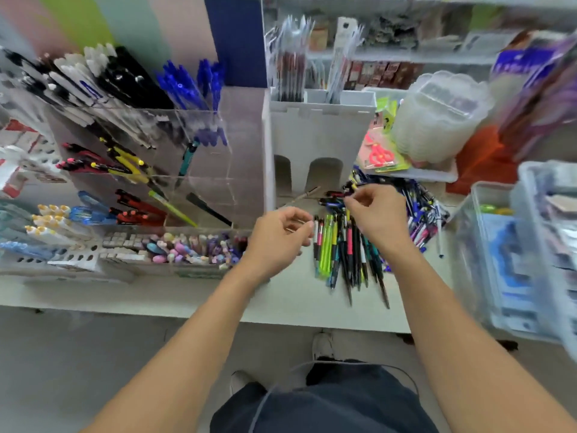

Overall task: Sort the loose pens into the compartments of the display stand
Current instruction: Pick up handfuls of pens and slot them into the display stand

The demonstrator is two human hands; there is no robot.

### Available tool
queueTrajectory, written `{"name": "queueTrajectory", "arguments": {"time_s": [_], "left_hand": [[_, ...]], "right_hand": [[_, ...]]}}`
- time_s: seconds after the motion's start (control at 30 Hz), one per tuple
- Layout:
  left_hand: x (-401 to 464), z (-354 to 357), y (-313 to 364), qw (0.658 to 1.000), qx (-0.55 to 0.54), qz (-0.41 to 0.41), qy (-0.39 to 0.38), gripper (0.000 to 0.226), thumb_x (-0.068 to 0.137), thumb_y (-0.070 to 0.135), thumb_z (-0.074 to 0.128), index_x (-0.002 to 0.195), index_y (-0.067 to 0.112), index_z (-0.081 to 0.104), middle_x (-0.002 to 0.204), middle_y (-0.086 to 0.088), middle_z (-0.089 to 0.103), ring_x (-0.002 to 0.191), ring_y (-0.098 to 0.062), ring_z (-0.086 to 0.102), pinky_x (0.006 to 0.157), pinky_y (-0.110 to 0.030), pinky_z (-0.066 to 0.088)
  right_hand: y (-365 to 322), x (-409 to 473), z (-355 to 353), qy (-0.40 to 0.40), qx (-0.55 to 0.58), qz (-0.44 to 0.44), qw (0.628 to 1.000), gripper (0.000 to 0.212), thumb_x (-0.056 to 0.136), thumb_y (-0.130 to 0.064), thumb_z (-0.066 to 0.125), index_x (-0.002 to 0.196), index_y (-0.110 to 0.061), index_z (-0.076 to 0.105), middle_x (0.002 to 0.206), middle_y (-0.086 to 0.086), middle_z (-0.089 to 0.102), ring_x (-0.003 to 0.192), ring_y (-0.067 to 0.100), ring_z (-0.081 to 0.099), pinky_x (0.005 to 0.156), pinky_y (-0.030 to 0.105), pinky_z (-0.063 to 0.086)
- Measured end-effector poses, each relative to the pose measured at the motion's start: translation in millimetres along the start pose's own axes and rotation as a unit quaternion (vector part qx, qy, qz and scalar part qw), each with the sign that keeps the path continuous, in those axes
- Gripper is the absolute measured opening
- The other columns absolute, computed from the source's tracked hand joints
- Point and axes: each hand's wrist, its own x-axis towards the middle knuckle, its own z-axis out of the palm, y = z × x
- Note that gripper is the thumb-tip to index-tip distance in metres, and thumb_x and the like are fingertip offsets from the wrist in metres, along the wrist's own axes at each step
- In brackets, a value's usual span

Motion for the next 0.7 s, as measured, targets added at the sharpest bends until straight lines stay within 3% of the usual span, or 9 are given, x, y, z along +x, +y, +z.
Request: {"name": "queueTrajectory", "arguments": {"time_s": [0.1, 0.2, 0.3, 0.43, 0.7], "left_hand": [[15, 51, -37, 0.987, 0.14, -0.071, -0.034, 0.054, 0.092, 0.037, 0.069, 0.139, 0.015, 0.052, 0.129, 0.0, 0.06, 0.11, -0.021, 0.063, 0.095, -0.037, 0.051], [33, 78, -64, 0.968, 0.206, -0.144, -0.016, 0.081, 0.09, 0.048, 0.069, 0.151, 0.008, 0.034, 0.151, -0.01, 0.041, 0.133, -0.029, 0.047, 0.105, -0.037, 0.041], [60, 95, -78, 0.959, 0.216, -0.182, -0.022, 0.084, 0.087, 0.051, 0.071, 0.146, 0.002, 0.038, 0.146, -0.015, 0.046, 0.13, -0.031, 0.05, 0.098, -0.035, 0.043], [93, 115, -78, 0.949, 0.258, -0.18, -0.001, 0.071, 0.078, 0.05, 0.078, 0.126, 0.004, 0.052, 0.127, -0.013, 0.056, 0.11, -0.03, 0.059, 0.077, -0.032, 0.043], [111, 135, -73, 0.927, 0.32, -0.195, 0.03, 0.092, 0.067, 0.047, 0.09, 0.133, 0.004, 0.043, 0.131, -0.013, 0.053, 0.117, -0.032, 0.058, 0.088, -0.038, 0.052]], "right_hand": [[58, -12, 15, -0.141, -0.102, 0.13, 0.976, 0.03, 0.087, -0.031, 0.076, 0.071, -0.005, 0.071, 0.062, 0.008, 0.068, 0.063, 0.026, 0.068, 0.066, 0.033, 0.057], [88, -27, 36, -0.19, -0.113, 0.166, 0.961, 0.037, 0.085, -0.033, 0.078, 0.069, 0.0, 0.072, 0.055, 0.01, 0.067, 0.052, 0.022, 0.067, 0.063, 0.035, 0.061], [107, -27, 46, -0.143, -0.115, 0.168, 0.969, 0.033, 0.088, -0.03, 0.075, 0.072, -0.002, 0.071, 0.059, 0.008, 0.066, 0.057, 0.02, 0.064, 0.059, 0.029, 0.051], [122, -17, 47, -0.085, -0.062, 0.16, 0.982, 0.019, 0.091, -0.022, 0.068, 0.075, -0.01, 0.07, 0.066, 0.002, 0.067, 0.066, 0.018, 0.065, 0.065, 0.03, 0.053], [128, -7, 36, -0.061, -0.029, 0.103, 0.992, 0.014, 0.092, -0.026, 0.066, 0.082, -0.017, 0.068, 0.07, -0.006, 0.065, 0.067, 0.011, 0.062, 0.062, 0.029, 0.052]]}}
